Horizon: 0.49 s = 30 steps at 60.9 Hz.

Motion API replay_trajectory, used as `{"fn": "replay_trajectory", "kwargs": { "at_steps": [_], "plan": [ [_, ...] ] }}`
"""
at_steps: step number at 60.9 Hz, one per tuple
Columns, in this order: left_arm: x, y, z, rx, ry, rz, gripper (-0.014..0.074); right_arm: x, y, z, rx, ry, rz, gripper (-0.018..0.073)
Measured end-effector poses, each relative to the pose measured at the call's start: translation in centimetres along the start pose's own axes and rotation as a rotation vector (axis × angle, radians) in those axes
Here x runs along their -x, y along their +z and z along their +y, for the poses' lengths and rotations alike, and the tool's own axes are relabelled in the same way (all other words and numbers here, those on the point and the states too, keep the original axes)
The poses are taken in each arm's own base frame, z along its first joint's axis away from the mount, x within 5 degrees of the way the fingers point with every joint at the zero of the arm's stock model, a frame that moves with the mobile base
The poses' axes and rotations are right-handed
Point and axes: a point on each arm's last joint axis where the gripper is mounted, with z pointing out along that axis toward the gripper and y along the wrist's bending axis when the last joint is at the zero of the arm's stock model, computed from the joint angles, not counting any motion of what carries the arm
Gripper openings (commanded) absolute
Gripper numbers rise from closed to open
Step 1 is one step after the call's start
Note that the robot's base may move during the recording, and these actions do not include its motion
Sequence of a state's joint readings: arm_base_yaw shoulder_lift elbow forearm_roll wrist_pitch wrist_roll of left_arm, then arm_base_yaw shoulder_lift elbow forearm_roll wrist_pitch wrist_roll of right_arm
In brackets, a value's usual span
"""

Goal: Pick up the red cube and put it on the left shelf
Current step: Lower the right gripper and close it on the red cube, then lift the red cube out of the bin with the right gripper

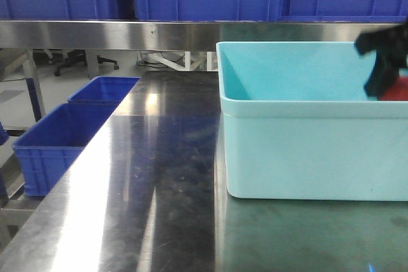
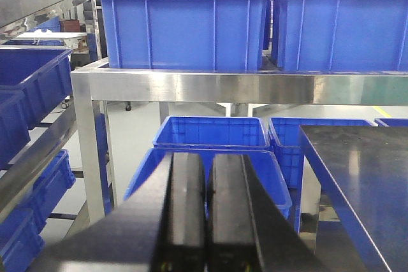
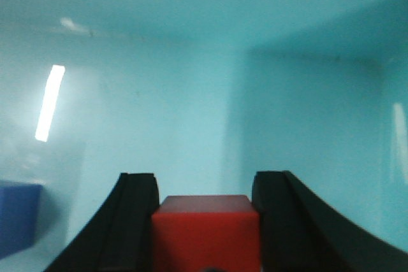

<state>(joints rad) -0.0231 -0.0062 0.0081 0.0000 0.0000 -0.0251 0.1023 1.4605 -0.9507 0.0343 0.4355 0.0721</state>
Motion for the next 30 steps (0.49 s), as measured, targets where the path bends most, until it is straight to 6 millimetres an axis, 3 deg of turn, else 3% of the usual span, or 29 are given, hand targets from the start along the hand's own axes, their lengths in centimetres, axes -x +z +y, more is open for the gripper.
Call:
{"fn": "replay_trajectory", "kwargs": {
  "at_steps": [13,30],
  "plan": [
    [0.0,0.0,0.0,0.0,0.0,0.0,0.0102,2.2,-7.4,0.3,0.027,-0.003,-0.272,0.0058],
    [0.0,0.0,0.0,0.0,0.0,0.0,0.0102,1.3,-17.5,-1.0,0.002,0.029,-0.59,0.0058]
  ]
}}
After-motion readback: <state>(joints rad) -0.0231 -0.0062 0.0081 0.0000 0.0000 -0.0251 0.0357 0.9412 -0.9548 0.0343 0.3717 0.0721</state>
